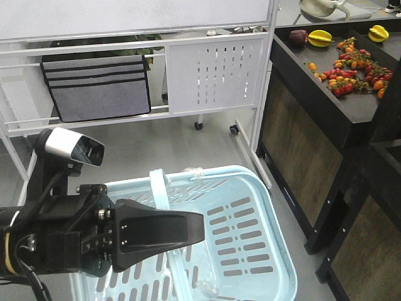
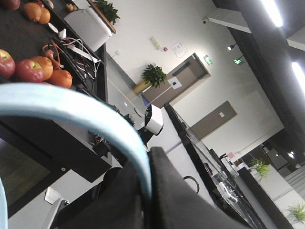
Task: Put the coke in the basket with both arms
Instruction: 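Drive the base away from the shelf carrying the basket in the left gripper, then drive the base to the shelf holding the red Coca-Cola bottle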
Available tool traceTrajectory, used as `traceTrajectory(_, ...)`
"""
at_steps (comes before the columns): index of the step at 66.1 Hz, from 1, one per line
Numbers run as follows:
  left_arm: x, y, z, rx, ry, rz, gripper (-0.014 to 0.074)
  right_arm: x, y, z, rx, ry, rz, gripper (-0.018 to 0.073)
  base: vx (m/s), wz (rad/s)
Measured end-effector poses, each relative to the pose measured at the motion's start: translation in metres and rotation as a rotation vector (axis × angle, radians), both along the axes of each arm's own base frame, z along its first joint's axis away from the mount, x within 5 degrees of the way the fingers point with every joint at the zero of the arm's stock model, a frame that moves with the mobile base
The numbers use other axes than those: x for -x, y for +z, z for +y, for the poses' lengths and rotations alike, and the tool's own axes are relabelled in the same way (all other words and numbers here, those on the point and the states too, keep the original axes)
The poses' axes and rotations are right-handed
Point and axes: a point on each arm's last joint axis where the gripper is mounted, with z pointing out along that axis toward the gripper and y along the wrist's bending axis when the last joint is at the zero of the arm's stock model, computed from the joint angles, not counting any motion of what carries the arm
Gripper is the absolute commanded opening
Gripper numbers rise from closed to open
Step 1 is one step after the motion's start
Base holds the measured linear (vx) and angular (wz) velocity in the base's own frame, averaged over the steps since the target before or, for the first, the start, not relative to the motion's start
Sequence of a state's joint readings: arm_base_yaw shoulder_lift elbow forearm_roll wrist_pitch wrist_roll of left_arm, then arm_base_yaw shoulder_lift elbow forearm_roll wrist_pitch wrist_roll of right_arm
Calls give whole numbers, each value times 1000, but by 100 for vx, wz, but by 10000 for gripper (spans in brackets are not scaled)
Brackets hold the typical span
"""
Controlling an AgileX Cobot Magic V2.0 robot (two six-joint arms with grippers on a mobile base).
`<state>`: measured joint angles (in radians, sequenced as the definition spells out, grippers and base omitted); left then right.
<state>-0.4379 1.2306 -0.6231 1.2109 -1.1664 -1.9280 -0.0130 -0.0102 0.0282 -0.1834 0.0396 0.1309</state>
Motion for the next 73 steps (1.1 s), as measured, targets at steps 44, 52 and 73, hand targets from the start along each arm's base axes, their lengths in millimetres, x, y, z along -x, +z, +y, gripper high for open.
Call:
traceTrajectory(44, 0, 0, 0, 0, 0, 0, -7, 0, 0, 0, 0, 0, 0, -5, 18, 19)
traceTrajectory(52, 0, 0, 0, 0, 0, 0, -7, 0, 0, 0, 0, 0, 0, -5, 18, 34)
traceTrajectory(73, 0, 0, 0, 0, 0, 0, -7, 0, 0, 0, 0, 0, 0, -5, 17, 38)
